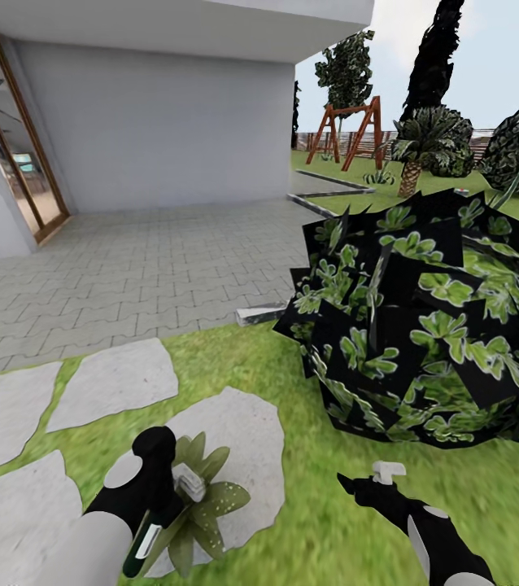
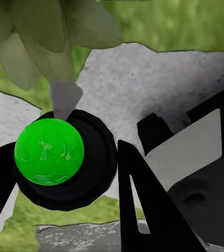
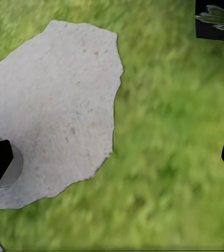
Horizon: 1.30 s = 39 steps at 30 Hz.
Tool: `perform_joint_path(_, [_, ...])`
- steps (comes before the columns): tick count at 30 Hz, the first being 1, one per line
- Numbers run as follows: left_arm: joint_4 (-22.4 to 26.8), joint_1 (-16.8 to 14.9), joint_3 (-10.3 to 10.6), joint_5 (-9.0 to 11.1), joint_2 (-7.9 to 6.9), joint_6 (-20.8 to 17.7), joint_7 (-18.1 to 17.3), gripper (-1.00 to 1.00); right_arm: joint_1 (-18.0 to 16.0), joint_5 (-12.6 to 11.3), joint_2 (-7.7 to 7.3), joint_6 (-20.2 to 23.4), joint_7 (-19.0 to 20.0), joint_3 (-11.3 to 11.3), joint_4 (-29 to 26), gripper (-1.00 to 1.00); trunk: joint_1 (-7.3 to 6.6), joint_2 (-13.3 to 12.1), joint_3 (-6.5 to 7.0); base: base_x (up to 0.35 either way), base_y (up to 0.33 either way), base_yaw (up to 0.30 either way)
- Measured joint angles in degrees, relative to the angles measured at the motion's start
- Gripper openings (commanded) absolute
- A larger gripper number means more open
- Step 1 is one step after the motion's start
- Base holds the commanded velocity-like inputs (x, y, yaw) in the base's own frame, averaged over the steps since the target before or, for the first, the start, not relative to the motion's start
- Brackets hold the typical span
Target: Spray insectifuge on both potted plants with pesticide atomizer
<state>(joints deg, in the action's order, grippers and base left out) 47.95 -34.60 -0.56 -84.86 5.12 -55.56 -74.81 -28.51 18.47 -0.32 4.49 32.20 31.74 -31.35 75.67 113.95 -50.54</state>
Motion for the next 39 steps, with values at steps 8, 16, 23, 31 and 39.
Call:
perform_joint_path(8, [0.00,0.00,0.01,-0.04,-0.14,-0.10,-0.07,-1.00,0.00,0.00,0.00,-0.02,-0.01,-0.01,0.01,1.00,0.01,0.00,0.00,-0.206,0.225,0.000])
perform_joint_path(16, [-0.29,0.08,0.05,-0.01,-0.07,-0.10,-0.10,-1.00,0.00,0.00,0.00,0.01,0.01,0.01,-0.01,1.00,-0.01,0.00,0.00,-0.061,0.146,0.000])
perform_joint_path(23, [-3.92,0.52,0.08,-0.03,-1.68,0.14,0.07,-1.00,0.00,0.00,0.00,0.02,0.01,0.01,-0.01,1.00,-0.01,0.00,0.00,-0.001,0.003,0.000])
perform_joint_path(31, [-6.54,0.53,0.08,-0.01,-2.08,0.19,0.17,-1.00,0.00,0.00,0.00,0.02,0.01,0.01,-0.01,1.00,-0.01,0.00,0.00,0.000,0.000,0.000])
perform_joint_path(39, [-11.78,0.52,0.09,-0.03,-2.11,0.26,0.50,-1.00,0.00,0.00,0.00,0.02,0.01,0.01,-0.01,1.00,-0.01,0.00,0.00,0.000,0.000,-0.002])
